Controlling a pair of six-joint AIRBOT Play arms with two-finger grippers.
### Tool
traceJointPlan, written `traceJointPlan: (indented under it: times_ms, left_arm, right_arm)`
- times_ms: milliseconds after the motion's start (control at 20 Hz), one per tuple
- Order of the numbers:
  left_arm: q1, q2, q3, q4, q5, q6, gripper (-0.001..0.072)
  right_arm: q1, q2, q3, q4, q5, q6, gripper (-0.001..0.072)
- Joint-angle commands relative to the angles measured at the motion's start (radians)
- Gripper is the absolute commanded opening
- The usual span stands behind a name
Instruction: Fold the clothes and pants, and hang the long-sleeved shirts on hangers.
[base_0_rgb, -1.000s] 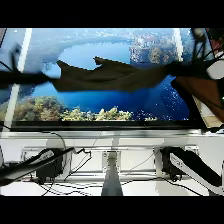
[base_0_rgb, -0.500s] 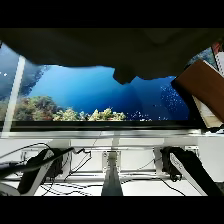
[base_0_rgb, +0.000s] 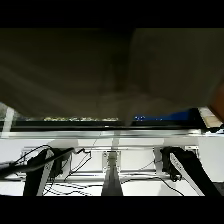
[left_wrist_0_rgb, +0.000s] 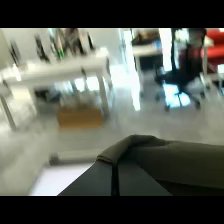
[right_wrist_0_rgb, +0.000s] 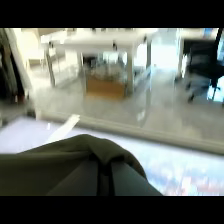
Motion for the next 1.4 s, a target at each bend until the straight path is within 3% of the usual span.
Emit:
traceJointPlan:
  times_ms: [0, 250, 500, 600, 750, 950, 1050, 1100, 1150, 1200, 1250, 1350]
  left_arm:
    - [-0.019, -0.137, -0.149, 0.002, -0.104, -0.024, 0.0014]
    - [-0.171, -0.536, -0.238, 0.002, -0.060, 0.020, 0.0014]
    - [-0.282, -0.812, -0.238, 0.002, 0.238, 0.020, 0.0014]
    - [-0.294, -0.857, -0.238, 0.002, 0.296, 0.020, 0.0014]
    - [-0.292, -0.899, -0.238, 0.021, 0.229, 0.020, 0.0014]
    - [-0.292, -0.924, -0.239, 0.216, -0.039, 0.016, 0.0013]
    - [-0.292, -0.940, -0.241, 0.240, -0.155, 0.016, 0.0014]
    - [-0.293, -0.952, -0.240, 0.237, -0.180, 0.016, 0.0043]
    - [-0.296, -0.962, -0.240, 0.233, -0.186, 0.016, 0.0314]
    - [-0.299, -0.967, -0.240, 0.233, -0.192, 0.003, 0.0720]
    - [-0.299, -0.965, -0.240, 0.233, -0.199, -0.013, 0.0697]
    - [-0.294, -0.942, -0.238, 0.234, -0.252, -0.026, 0.0701]
  right_arm:
    - [0.000, -0.179, -0.038, 0.008, 0.124, 0.006, 0.0017]
    - [0.000, -0.558, -0.070, 0.000, 0.101, 0.004, 0.0018]
    - [-0.001, -0.869, -0.070, -0.034, -0.074, 0.004, 0.0018]
    - [-0.001, -0.933, -0.070, -0.089, -0.107, 0.004, 0.0018]
    - [-0.001, -0.979, -0.071, -0.170, -0.042, 0.003, 0.0018]
    - [-0.007, -0.984, -0.071, -0.338, 0.153, 0.002, 0.0017]
    - [-0.019, -0.984, -0.071, -0.339, 0.209, 0.006, 0.0018]
    - [-0.022, -0.984, -0.072, -0.336, 0.206, 0.006, 0.0054]
    - [-0.022, -0.985, -0.072, -0.337, 0.183, 0.006, 0.0348]
    - [-0.022, -0.984, -0.072, -0.337, 0.172, 0.006, 0.0659]
    - [-0.023, -0.984, -0.072, -0.343, 0.174, 0.006, 0.0690]
    - [-0.034, -0.978, -0.072, -0.388, 0.221, 0.005, 0.0656]
